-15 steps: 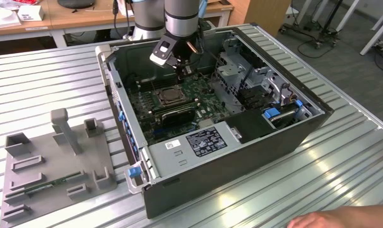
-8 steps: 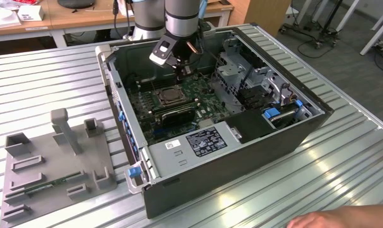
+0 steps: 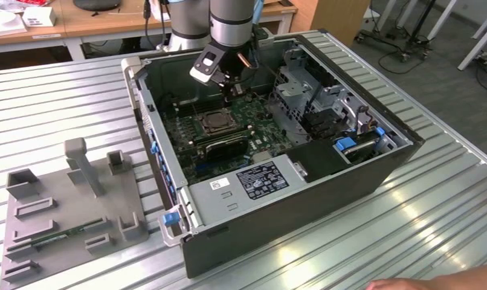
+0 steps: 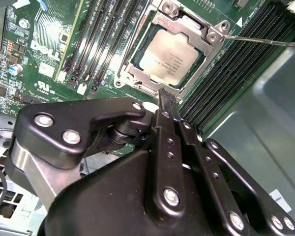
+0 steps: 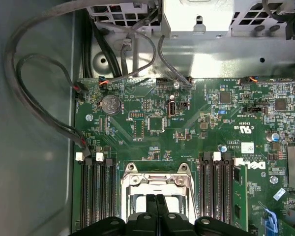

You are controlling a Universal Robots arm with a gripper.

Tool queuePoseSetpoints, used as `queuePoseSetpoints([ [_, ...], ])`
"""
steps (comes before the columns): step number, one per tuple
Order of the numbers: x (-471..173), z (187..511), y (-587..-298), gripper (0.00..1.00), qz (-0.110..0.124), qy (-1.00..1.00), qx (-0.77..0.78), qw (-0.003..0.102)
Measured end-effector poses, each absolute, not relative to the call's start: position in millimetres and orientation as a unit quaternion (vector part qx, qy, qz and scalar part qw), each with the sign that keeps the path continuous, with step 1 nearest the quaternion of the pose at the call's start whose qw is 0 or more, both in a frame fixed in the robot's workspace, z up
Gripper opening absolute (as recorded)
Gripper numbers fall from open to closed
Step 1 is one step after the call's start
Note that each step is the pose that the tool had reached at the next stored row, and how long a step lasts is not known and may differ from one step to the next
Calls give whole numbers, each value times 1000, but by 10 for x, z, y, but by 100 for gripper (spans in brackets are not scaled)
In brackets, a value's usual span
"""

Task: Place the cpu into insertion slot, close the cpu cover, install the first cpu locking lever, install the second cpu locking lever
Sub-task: 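Close the cpu cover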

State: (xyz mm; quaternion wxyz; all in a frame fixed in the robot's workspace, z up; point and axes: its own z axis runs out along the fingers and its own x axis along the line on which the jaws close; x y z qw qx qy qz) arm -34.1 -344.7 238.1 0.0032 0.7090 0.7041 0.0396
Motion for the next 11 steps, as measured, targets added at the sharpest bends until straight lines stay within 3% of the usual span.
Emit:
queuePoseSetpoints([
  [11,-341,2364,-3447,11,40,768,639,-1],
])
